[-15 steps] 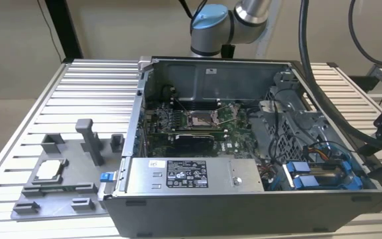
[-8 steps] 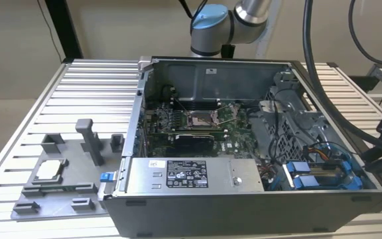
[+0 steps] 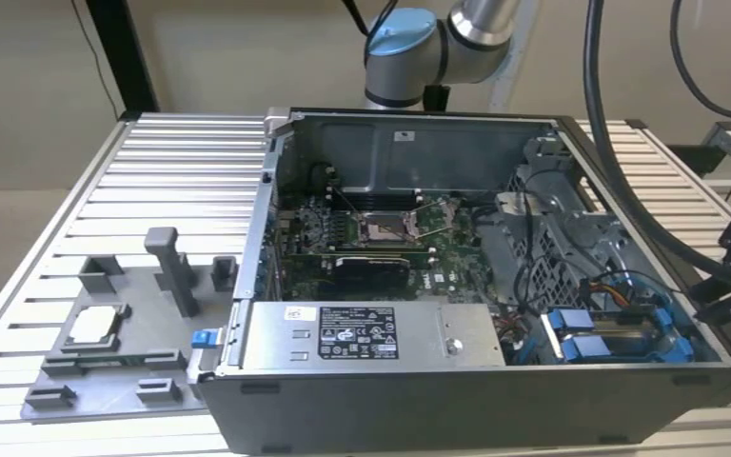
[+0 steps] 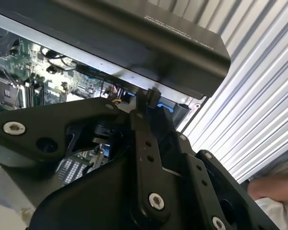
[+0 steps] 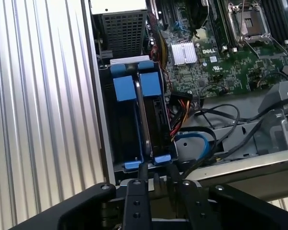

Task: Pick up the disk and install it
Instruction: 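Insert the second disk wire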

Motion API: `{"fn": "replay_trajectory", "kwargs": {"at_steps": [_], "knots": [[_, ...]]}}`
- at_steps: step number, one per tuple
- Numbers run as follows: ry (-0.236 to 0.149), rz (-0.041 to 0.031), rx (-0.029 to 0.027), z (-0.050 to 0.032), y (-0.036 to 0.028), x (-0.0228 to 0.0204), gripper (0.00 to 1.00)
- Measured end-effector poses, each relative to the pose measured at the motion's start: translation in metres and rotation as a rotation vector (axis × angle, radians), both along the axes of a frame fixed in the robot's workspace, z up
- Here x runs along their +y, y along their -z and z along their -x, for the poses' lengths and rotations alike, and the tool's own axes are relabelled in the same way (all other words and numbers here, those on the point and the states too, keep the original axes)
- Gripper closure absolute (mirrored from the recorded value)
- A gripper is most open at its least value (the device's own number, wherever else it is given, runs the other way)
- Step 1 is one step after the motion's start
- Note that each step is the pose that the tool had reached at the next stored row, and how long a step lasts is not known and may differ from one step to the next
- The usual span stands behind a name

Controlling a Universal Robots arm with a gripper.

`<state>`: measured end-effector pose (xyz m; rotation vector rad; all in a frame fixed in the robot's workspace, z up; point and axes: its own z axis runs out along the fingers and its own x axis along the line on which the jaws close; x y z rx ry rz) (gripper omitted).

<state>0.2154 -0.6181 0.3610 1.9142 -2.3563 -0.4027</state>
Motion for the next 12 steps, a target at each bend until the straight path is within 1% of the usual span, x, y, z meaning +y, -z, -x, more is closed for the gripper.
{"fn": "replay_trajectory", "kwargs": {"at_steps": [2, 3, 4, 6, 7, 8, 12], "knots": [[-0.001, -0.0149, 0.0001, -0.0002, 0.0, 0.0, 0.0], [-0.001, -0.0205, 0.0, -0.0006, 0.0, -0.0003, 0.0], [-0.001, -0.0258, 0.0, -0.0013, 0.0001, -0.0012, 0.0], [-0.001, -0.036, 0.0002, -0.0031, 0.0001, -0.0048, 0.0], [-0.001, -0.0393, 0.0003, -0.0037, 0.0001, -0.006, 0.0], [0.0, -0.0402, 0.0003, -0.0038, 0.0001, -0.0066, 0.0], [-0.001, -0.0404, 0.0003, -0.004, 0.0009, -0.007, 0.0]]}}
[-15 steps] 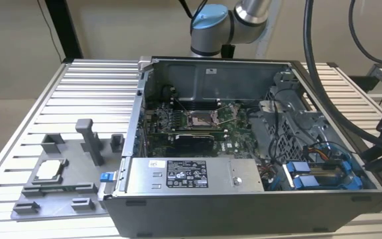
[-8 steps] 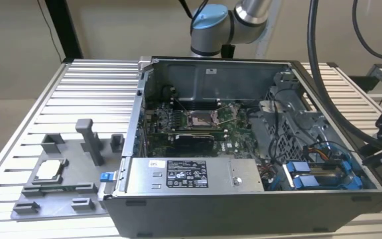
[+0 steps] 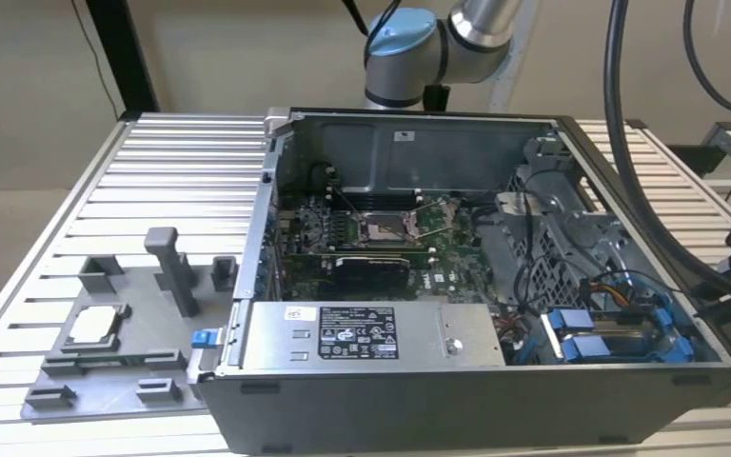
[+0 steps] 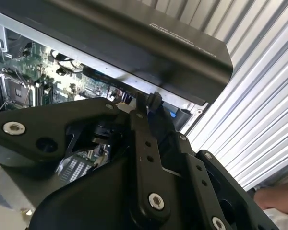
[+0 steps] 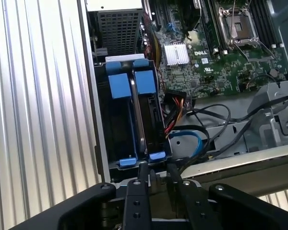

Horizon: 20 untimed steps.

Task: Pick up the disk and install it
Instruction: 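Insert the second disk wire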

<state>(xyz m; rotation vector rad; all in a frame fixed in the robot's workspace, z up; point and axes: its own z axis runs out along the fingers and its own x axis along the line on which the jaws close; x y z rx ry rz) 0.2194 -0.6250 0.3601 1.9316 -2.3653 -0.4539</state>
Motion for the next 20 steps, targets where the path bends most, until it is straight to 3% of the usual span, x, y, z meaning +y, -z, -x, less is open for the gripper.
{"fn": "replay_trajectory", "kwargs": {"at_steps": [3, 4, 17, 20], "knots": [[0.0, 0.0003, 0.0, 0.0, 0.0008, 0.0, 0.0], [0.0, 0.0003, -0.0001, 0.0, 0.0009, 0.0, 1.0], [0.0, -0.0004, -0.0001, 0.0005, 0.0002, -0.0001, 1.0], [0.0, -0.001, -0.0001, 0.0065, -0.0026, 0.0, 1.0]]}}
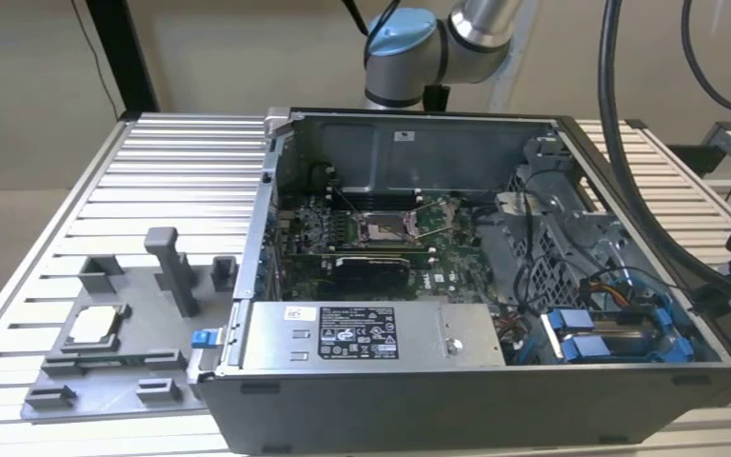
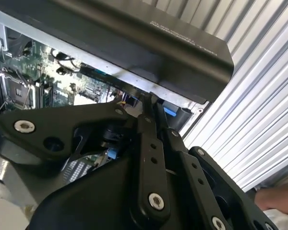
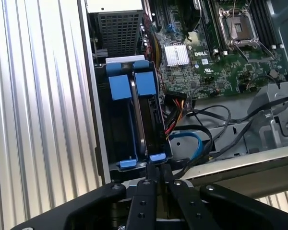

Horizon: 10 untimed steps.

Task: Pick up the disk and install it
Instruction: 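Insert the second disk wire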

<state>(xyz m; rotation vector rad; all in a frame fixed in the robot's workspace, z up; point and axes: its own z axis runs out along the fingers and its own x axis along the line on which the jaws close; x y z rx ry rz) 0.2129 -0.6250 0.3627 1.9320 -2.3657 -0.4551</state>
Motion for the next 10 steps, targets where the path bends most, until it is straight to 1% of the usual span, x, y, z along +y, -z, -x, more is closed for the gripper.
{"fn": "replay_trajectory", "kwargs": {"at_steps": [3, 7, 9, 10], "knots": [[0.0, 0.0, -0.0007, 0.0134, -0.0005, 0.0, 1.0], [0.0, -0.0001, -0.0034, 0.0315, -0.0005, 0.0004, 1.0], [0.0, 0.0, -0.0082, 0.0409, -0.0005, 0.0018, 1.0], [0.0, 0.0001, -0.0117, 0.0452, -0.0005, 0.0025, 1.0]]}}
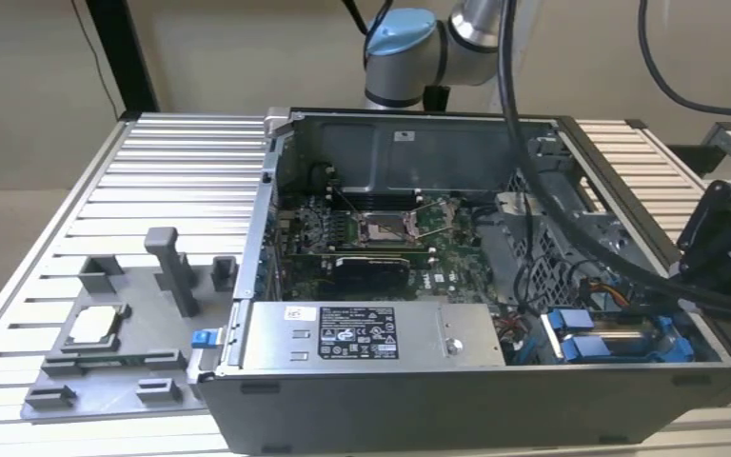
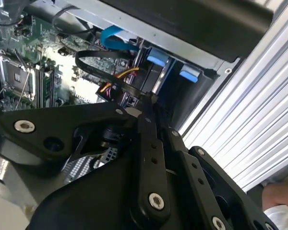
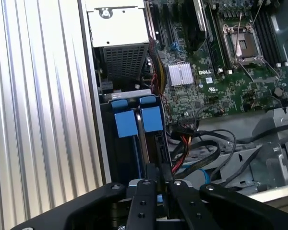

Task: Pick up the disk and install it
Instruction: 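Insert the second disk wire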

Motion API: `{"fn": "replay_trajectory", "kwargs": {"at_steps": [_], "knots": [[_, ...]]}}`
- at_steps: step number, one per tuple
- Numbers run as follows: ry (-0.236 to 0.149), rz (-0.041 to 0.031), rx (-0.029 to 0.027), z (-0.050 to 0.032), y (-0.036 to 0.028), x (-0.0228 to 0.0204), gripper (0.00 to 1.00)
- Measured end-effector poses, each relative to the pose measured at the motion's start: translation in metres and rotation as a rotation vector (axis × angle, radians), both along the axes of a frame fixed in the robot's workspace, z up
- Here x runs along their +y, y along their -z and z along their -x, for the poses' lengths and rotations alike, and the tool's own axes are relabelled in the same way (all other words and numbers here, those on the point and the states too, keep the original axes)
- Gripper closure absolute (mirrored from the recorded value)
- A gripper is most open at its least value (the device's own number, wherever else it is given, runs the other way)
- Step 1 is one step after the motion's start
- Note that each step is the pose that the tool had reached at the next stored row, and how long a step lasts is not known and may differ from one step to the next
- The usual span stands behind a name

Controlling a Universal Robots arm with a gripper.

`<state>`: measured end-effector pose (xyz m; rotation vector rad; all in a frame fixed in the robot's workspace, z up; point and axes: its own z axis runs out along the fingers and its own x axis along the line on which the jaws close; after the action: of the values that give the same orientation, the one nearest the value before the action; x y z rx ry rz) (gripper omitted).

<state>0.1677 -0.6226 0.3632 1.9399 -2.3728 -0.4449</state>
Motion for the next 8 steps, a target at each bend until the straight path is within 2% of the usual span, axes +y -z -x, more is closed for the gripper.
{"fn": "replay_trajectory", "kwargs": {"at_steps": [2, 3, 5, 6, 7, 8], "knots": [[0.0, 0.0001, -0.0128, 0.0065, -0.0001, 0.002, 1.0], [0.0, 0.0, -0.0234, 0.0088, 0.0, 0.0034, 1.0], [0.0, 0.0004, -0.0507, 0.0116, 0.0001, 0.0074, 1.0], [0.0, 0.0055, -0.0635, 0.0127, 0.0002, 0.0093, 1.0], [-0.001, 0.019, -0.0739, 0.014, 0.0002, 0.01, 1.0], [-0.001, 0.0363, -0.0821, 0.0152, 0.0002, 0.0103, 1.0]]}}
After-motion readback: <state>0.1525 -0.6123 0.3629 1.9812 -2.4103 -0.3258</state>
